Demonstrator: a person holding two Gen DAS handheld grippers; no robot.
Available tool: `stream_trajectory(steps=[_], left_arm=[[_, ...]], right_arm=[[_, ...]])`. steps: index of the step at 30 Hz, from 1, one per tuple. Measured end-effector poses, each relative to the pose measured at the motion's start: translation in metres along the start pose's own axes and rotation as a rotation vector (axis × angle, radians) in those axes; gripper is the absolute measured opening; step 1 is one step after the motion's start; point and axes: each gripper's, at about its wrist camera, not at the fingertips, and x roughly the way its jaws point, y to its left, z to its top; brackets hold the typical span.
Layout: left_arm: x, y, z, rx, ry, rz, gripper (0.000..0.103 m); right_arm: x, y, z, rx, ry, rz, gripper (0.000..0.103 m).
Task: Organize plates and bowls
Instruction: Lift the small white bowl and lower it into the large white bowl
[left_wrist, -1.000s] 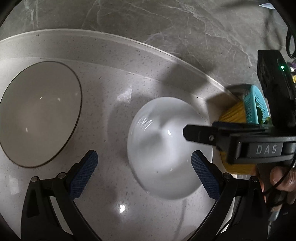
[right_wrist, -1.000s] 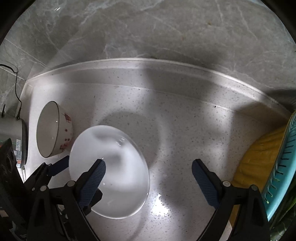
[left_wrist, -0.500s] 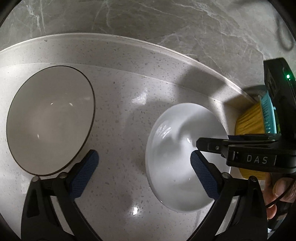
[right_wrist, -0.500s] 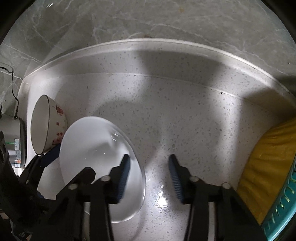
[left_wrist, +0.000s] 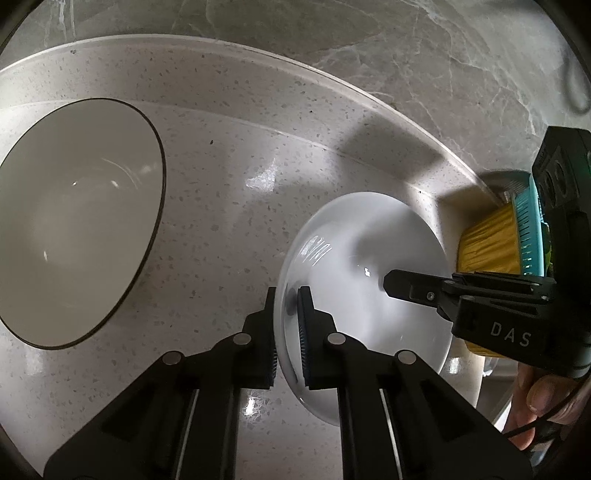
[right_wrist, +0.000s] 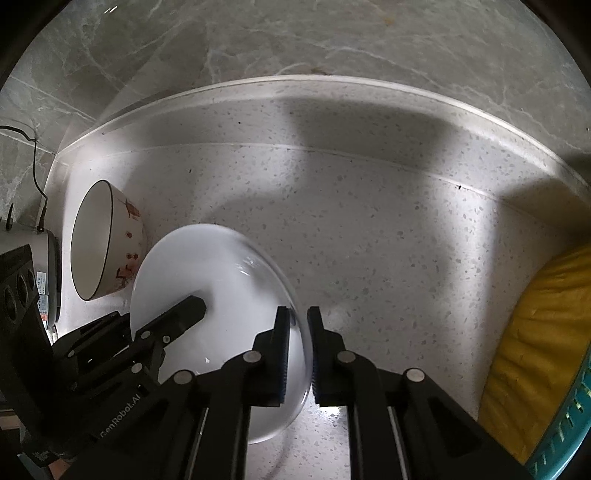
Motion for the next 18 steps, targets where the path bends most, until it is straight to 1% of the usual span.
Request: stream_trajectory(steps=[5, 9, 18], left_arm=[[-0.002, 0.001, -0.001, -0.004, 0.013, -0.004, 0.008], [-0.009, 0.001, -0.002, -0.003, 0.012, -0.006, 0.008], [-0.028, -0.005, -0.011, 0.006, 0.032, -0.027, 0.008]], right_arm=[[-0.004, -0.003, -0.001, 0.0, -0.017, 0.002, 0.01], [-0.007, 0.002, -0.003, 0.005, -0.026, 0.004, 0.01], [-0.026, -0.002, -0.014, 0.026, -0.048, 0.013, 0.01]])
